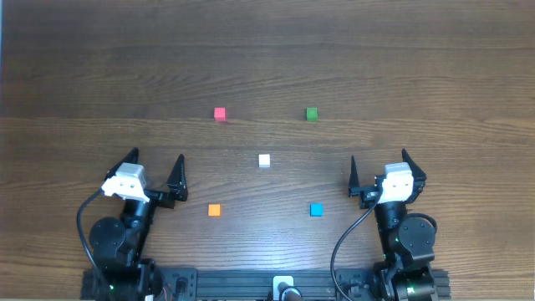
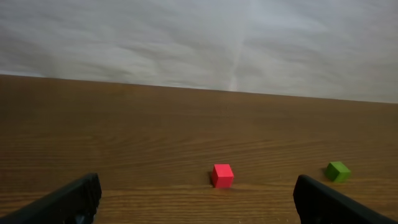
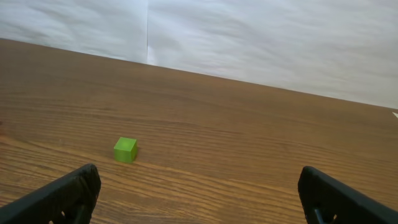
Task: Stack Cubes
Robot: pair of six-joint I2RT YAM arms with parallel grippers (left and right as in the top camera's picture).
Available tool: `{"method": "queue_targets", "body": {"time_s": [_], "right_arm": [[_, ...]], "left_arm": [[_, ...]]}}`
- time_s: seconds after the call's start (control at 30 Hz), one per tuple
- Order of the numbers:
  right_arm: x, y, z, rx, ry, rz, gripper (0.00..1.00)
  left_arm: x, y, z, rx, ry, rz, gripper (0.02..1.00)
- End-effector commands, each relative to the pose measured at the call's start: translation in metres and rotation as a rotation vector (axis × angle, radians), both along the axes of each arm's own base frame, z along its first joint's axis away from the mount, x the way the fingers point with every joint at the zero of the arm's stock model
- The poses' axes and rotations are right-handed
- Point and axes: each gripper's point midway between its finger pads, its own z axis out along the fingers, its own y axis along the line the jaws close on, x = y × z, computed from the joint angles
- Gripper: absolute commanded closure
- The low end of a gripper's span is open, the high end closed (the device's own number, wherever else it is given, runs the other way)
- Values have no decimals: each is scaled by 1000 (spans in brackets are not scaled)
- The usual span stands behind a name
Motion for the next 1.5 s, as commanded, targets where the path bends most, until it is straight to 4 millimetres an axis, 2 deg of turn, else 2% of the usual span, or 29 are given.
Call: {"method": "queue_targets", "body": {"time_s": [0.03,1.17,1.23,1.3,1.5], "right_arm": [[0,3,-3,3,-2,13,7],[0,3,-3,3,-2,13,7],[0,3,-3,3,-2,13,9],[0,3,-3,3,-2,13,9],[0,3,-3,3,-2,13,7]], "left_arm": [[0,1,-2,15,1,5,18],[0,1,-2,15,1,5,18],[2,9,-3,18,3,51,18],[2,8,-6,10,17,47,18],[19,-10,19,-49,30,-20,20]]}}
